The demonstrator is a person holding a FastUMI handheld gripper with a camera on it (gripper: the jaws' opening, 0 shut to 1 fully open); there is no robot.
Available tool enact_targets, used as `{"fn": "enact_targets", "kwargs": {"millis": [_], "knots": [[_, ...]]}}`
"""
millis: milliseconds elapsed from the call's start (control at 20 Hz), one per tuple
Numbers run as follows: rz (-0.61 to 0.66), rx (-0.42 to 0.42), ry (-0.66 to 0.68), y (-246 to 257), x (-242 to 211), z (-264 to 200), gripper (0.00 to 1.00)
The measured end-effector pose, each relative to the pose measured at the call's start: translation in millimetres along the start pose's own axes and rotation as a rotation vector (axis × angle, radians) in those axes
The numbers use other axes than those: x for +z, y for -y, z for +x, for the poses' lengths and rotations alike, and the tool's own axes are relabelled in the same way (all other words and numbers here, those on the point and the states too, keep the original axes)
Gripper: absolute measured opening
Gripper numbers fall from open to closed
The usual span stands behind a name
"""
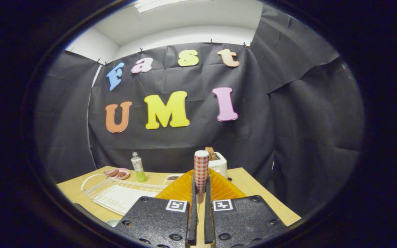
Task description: Take the plate from the dish rack, then take the spoon from the basket and place it into the plate.
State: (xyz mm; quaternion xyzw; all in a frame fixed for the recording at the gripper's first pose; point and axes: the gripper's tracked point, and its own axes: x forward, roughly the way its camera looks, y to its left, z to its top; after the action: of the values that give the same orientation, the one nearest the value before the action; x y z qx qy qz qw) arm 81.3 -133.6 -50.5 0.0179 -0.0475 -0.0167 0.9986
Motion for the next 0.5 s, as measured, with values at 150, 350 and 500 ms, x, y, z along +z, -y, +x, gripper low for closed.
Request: {"fn": "enact_targets", "kwargs": {"millis": [150, 350, 500], "knots": [[-0.021, 0.065, -0.017, -51.1, -14.5, -19.3, 0.14], [0.000, 0.125, -0.040, -120.2, -43.7, -42.7, 0.14], [0.014, 0.174, -0.070, -167.4, -63.8, -54.4, 0.14]]}}
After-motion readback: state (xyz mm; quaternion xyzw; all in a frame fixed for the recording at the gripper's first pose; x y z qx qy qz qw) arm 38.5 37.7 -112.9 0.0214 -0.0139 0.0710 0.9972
